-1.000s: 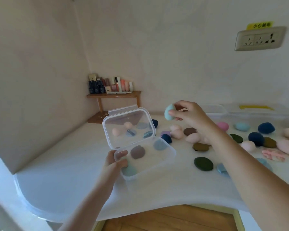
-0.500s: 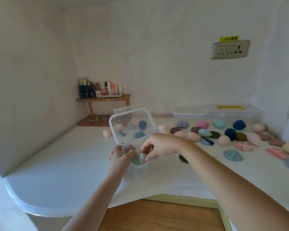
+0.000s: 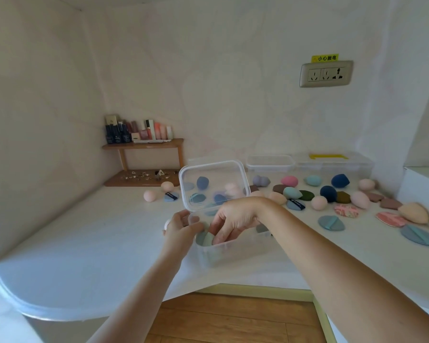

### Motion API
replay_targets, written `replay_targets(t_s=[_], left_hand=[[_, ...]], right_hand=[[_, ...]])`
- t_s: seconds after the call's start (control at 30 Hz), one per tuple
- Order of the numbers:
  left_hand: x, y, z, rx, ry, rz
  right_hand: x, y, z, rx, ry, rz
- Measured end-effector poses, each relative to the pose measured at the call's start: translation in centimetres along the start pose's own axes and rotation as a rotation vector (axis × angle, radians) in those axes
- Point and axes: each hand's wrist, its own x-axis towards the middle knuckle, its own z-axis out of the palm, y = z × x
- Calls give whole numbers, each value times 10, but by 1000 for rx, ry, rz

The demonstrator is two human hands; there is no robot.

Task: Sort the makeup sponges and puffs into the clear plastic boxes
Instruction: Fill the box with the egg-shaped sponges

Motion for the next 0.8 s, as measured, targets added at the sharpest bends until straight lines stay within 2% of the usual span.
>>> replay_targets(t_s=[0.07,0.33,0.6,0.8], left_hand=[[-1,1,1,-14,1,7],[-4,1,5,-64,18,6],[-6,-3,13,-204,74,13],[7,2,23,-183,50,24]], right_hand=[[-1,0,3,-30,30,10],[13,7,19,-304,331,64],[18,0,16,-254,280,114],[22,13,3,-293,363,181]])
